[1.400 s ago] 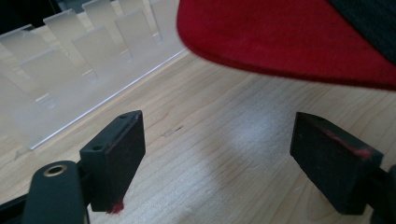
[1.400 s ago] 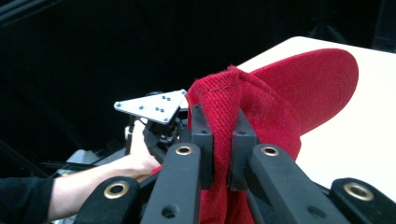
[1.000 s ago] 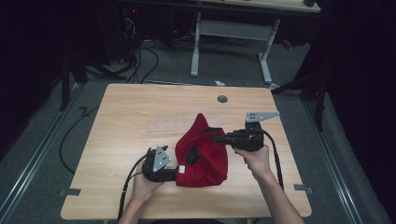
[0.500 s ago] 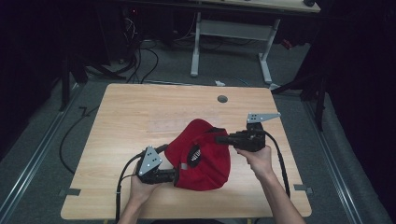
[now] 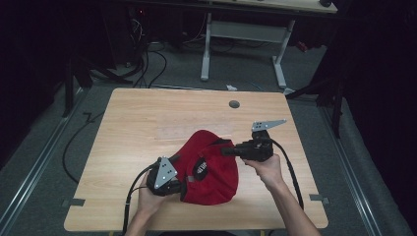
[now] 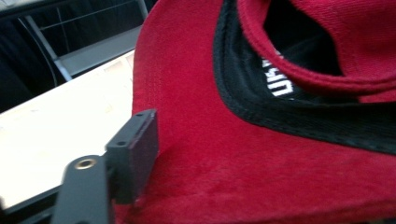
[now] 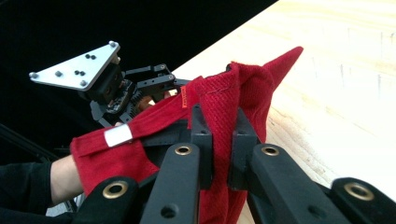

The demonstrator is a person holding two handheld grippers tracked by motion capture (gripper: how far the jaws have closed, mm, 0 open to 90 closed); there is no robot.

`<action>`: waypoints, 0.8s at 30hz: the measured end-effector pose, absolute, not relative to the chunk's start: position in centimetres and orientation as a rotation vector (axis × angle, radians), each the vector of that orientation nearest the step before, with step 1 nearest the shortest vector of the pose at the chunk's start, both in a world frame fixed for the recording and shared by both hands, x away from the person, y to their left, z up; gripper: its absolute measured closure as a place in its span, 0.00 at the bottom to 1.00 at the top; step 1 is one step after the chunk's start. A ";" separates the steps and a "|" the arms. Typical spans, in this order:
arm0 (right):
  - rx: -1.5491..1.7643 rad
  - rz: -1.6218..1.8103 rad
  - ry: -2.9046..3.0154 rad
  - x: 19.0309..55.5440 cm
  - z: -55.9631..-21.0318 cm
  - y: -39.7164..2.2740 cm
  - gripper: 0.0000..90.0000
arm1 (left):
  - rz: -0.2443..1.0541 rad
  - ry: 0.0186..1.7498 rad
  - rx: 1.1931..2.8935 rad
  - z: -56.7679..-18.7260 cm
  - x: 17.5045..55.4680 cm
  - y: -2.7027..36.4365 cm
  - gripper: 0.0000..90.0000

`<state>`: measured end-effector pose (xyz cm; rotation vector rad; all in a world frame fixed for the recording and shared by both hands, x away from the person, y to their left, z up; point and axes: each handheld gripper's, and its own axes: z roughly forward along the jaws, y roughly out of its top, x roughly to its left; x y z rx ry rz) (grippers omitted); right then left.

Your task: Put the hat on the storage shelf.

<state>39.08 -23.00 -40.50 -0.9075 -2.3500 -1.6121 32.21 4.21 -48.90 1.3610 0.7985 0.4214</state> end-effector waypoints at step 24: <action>-1.091 -1.540 -2.375 40.7 -43.8 -23.1 0.90 | 0.249 0.772 1.487 -46.8 31.3 5.1 0.84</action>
